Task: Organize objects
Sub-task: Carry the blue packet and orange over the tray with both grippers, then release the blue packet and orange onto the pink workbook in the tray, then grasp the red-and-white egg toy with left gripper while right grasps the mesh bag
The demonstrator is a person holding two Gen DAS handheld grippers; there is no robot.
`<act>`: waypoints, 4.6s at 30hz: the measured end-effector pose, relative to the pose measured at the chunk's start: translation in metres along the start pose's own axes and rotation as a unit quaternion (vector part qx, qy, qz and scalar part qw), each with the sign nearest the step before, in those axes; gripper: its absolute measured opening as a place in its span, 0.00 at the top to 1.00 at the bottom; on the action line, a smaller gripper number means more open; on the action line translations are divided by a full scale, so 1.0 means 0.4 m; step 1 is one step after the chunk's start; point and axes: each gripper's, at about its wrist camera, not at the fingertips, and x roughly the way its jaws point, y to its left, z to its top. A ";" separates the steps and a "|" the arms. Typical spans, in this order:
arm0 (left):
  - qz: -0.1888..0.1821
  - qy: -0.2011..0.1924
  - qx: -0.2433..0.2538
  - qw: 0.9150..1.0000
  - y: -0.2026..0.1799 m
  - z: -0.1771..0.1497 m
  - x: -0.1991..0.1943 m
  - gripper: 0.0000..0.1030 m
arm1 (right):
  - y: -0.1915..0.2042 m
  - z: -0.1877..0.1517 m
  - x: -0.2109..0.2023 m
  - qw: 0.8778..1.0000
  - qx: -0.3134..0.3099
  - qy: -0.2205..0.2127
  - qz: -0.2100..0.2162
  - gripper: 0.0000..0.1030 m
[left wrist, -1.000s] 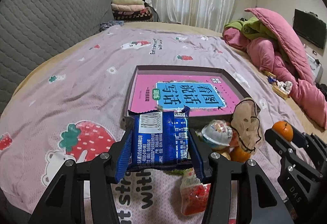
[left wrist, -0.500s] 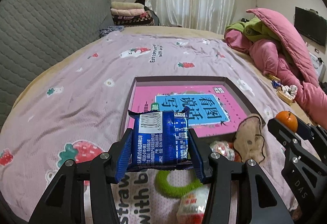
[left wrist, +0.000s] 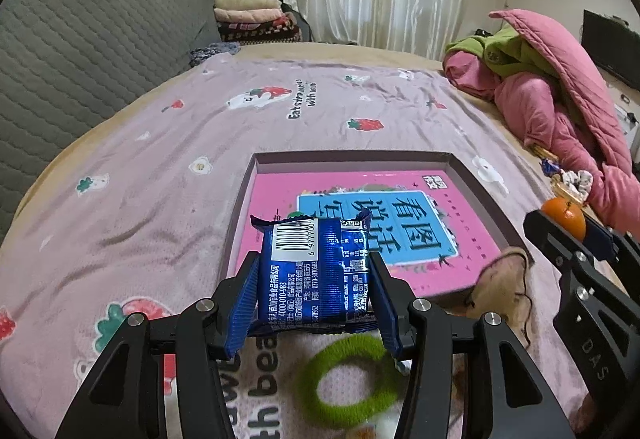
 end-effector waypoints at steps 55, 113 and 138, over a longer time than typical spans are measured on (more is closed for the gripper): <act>-0.011 0.127 0.006 0.992 -0.017 0.017 0.280 0.48 | -0.073 -0.052 0.323 0.987 -0.006 0.157 0.008 0.64; -0.013 -0.018 -0.023 0.999 0.093 0.045 -0.020 0.28 | -0.125 0.001 0.067 0.999 0.019 0.003 0.049 0.35; -0.053 -0.006 0.011 0.999 0.041 -0.142 -0.111 0.28 | -0.076 -0.108 -0.010 0.999 0.011 0.009 0.051 0.30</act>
